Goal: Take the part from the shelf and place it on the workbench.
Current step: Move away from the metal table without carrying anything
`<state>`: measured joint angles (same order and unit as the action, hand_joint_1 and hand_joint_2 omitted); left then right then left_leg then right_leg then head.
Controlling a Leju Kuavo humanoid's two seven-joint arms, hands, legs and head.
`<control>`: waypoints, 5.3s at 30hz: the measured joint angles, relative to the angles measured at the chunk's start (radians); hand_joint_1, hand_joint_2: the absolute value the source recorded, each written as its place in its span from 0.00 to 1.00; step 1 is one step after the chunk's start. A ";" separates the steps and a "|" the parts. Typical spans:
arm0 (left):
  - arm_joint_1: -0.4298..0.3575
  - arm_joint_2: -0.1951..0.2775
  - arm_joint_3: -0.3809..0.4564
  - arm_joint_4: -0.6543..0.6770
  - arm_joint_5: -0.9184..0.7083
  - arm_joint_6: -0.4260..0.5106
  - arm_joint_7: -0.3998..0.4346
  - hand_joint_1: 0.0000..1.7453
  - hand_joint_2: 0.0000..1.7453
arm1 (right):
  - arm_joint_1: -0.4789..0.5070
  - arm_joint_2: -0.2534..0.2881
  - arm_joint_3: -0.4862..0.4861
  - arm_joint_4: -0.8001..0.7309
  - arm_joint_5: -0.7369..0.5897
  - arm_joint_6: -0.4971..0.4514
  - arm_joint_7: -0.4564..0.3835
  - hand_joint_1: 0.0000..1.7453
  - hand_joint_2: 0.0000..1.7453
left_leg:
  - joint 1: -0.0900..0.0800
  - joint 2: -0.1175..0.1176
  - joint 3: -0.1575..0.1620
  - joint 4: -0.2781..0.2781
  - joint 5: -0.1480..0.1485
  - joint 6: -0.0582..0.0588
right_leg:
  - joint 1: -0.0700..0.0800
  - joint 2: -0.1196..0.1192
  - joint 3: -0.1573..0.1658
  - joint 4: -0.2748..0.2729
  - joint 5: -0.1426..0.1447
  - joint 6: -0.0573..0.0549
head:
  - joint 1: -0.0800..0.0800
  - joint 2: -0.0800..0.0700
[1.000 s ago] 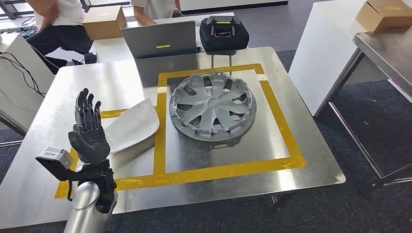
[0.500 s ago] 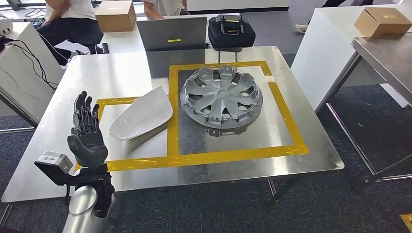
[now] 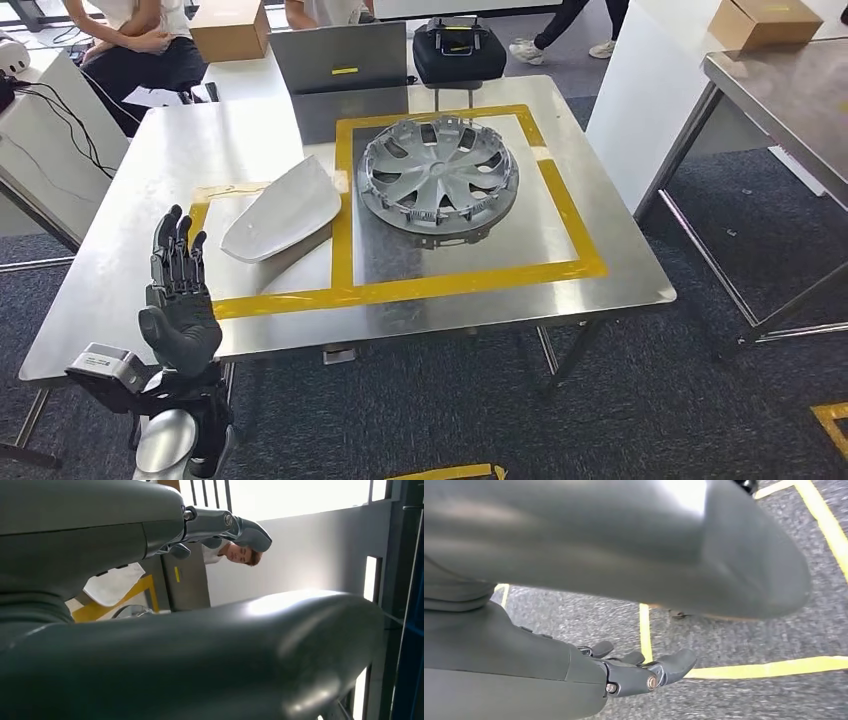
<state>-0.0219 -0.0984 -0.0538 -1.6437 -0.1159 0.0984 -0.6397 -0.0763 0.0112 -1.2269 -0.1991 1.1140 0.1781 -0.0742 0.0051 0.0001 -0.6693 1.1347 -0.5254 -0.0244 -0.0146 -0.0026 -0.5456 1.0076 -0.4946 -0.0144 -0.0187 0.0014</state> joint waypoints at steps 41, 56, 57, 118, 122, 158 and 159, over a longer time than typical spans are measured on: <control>0.145 0.037 -0.031 0.079 -0.001 0.038 0.050 0.00 0.00 | -0.004 0.020 0.051 0.000 0.027 -0.011 0.041 0.00 0.00 | 0.014 -0.014 0.179 -0.125 -0.009 -0.003 | -0.004 -0.003 -0.066 -0.007 0.077 0.046 | -0.006 0.000; 0.114 0.032 0.061 0.462 -0.045 -0.008 0.041 0.00 0.00 | 0.001 0.029 0.040 0.000 0.006 -0.028 0.044 0.00 0.00 | -0.004 0.005 0.040 -0.119 0.122 0.039 | 0.020 0.002 0.089 -0.027 -0.051 0.023 | 0.007 0.000; 0.103 0.033 0.070 0.499 -0.055 -0.008 0.036 0.00 0.00 | 0.001 0.029 0.038 0.000 0.005 -0.028 0.045 0.00 0.00 | -0.003 0.005 0.040 -0.124 0.132 0.032 | 0.020 0.002 0.083 -0.031 -0.043 0.021 | 0.008 0.000; -0.041 0.065 0.349 1.443 -0.137 -0.081 0.503 0.00 1.00 | -0.007 0.049 -0.004 0.000 -0.021 -0.080 0.183 0.00 1.00 | -0.006 0.011 0.131 -0.115 0.029 0.041 | 0.014 -0.006 0.018 -0.006 0.000 0.036 | 0.010 0.000; -0.042 0.062 0.353 1.443 -0.135 -0.085 0.522 0.00 1.00 | -0.007 0.051 -0.005 0.000 -0.021 -0.080 0.204 0.00 1.00 | -0.003 0.011 0.130 -0.122 0.037 0.031 | 0.017 -0.006 0.013 -0.004 0.004 0.027 | 0.009 0.000; 0.088 0.076 0.242 1.338 0.034 -0.108 0.612 0.00 0.00 | 0.132 0.028 0.699 -0.101 -0.689 -0.132 0.121 0.00 0.00 | -0.001 0.011 0.127 -0.127 0.044 0.020 | 0.017 -0.006 0.008 -0.002 0.007 0.018 | 0.009 0.000; 0.093 0.077 0.234 1.334 0.038 -0.108 0.614 0.00 0.00 | 0.138 0.027 0.726 -0.106 -0.713 -0.134 0.118 0.00 0.00 | -0.001 0.011 0.127 -0.127 0.044 0.020 | 0.017 -0.006 0.007 -0.002 0.007 0.018 | 0.009 0.000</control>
<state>0.0713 -0.0212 0.1802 -0.3097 -0.0774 -0.0094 -0.0261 0.0613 0.0378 -0.5008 -0.3047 0.4011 0.0439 0.0433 0.0042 0.0111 -0.5419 1.0081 -0.4811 -0.0039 0.0028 -0.0088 -0.5381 1.0055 -0.4875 0.0039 -0.0095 0.0014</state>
